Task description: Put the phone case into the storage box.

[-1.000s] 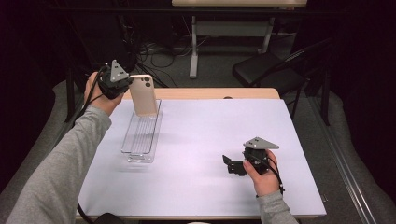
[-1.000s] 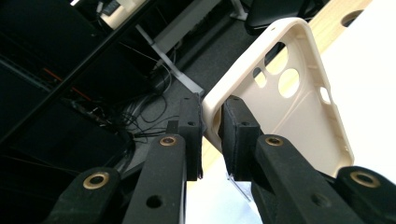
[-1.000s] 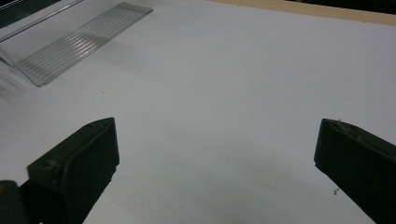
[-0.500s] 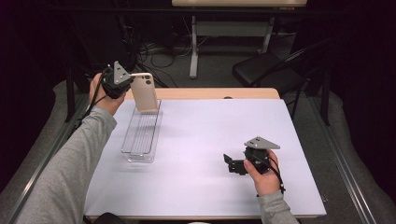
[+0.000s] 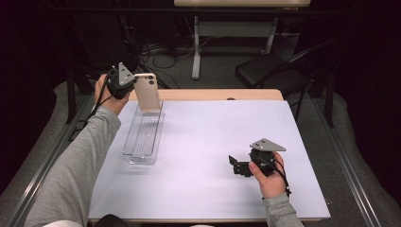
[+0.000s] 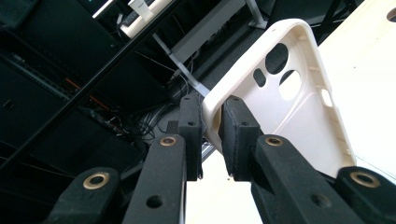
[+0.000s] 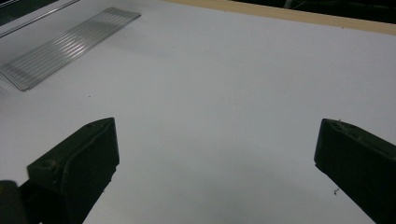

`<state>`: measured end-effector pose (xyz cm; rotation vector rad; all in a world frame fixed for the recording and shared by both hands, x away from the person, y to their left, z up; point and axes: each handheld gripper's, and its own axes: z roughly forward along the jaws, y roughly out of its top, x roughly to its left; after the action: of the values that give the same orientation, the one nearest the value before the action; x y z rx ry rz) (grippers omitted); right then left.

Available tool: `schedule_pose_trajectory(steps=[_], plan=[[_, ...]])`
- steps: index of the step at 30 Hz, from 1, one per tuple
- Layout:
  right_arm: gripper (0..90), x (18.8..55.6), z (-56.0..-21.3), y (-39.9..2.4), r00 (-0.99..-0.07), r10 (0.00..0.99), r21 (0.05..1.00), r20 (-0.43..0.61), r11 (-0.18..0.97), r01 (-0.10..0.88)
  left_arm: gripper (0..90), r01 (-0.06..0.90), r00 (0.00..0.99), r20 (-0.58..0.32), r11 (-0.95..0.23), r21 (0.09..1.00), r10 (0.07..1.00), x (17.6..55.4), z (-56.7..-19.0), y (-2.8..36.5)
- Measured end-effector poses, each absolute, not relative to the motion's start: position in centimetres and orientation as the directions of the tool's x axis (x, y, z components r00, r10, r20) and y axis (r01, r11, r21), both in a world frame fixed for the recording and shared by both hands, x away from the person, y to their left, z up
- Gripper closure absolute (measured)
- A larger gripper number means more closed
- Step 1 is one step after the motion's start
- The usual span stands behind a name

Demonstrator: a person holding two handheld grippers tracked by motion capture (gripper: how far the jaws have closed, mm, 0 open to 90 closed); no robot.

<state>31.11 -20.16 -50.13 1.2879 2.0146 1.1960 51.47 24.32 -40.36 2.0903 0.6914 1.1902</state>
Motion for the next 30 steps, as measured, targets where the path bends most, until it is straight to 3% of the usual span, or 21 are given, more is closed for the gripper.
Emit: schedule_pose_trajectory(steps=[30], plan=[[0.0,30.8,-50.5,-20.7,-0.436,0.898,0.856,0.057,0.180,0.484,79.3,0.127,0.429,0.556,-0.657,0.743,0.712,53.1,-42.5,24.4]])
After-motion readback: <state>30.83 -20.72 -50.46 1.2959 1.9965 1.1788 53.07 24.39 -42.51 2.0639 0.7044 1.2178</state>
